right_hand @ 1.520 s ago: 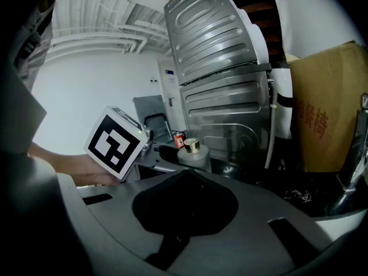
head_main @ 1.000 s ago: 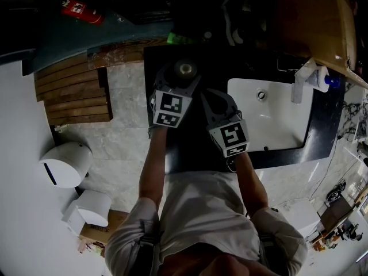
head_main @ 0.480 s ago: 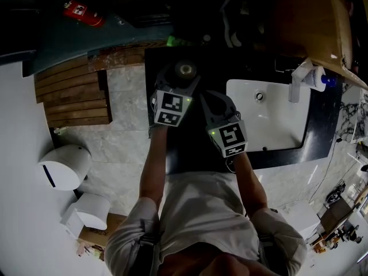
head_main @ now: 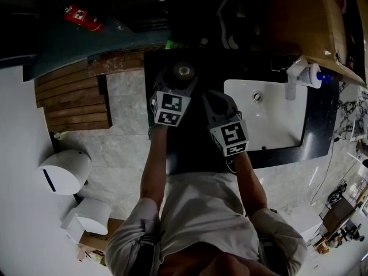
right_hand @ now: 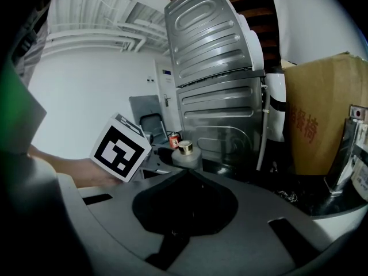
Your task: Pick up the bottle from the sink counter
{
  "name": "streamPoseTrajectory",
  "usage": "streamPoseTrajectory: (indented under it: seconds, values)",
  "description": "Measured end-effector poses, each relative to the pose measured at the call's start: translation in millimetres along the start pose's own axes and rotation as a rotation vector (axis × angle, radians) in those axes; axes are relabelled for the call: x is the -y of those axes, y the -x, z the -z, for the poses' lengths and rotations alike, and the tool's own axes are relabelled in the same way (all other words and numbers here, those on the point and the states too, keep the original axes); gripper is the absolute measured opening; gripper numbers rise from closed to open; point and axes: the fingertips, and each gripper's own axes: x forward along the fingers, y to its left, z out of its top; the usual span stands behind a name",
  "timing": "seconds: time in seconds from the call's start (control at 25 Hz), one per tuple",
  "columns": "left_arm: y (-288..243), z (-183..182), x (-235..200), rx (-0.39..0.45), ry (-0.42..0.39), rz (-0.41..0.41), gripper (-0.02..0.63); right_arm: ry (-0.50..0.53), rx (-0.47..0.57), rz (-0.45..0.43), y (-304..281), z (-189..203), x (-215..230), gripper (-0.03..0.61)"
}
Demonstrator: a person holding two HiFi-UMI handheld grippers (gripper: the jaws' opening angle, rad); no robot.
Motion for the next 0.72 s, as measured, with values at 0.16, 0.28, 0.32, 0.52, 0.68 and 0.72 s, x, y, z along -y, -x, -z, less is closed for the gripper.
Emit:
streamPoseTrajectory:
  seconds: [0.16, 0.28, 0.32, 0.52, 0.68, 0.72]
  values:
    - [3, -1, 1, -0.003, 0.009, 0.002, 0.322, 0.002, 0.003, 0.007, 3, -3, 0, -0.006]
    - [5, -4, 4, 0.005, 0.007, 0.004, 0.322, 0.008, 0.007, 0.014, 5, -2, 1, -0.005]
    - [6, -5, 5, 0.007, 0.006, 0.005, 0.322, 0.009, 0.009, 0.015, 6, -3, 1, -0.005]
    - [12, -9, 8, 0.016, 0.009, 0.01, 0.322, 0.016, 0.018, 0.025, 11, -7, -1, -0.006]
    - [19, -15, 10, 0.028, 0.001, 0.01, 0.322, 0.019, 0.029, 0.033, 16, -12, -4, -0.005]
    - [21, -17, 12, 0.028, 0.0, 0.01, 0.322, 0.02, 0.033, 0.035, 18, -13, -4, -0.006]
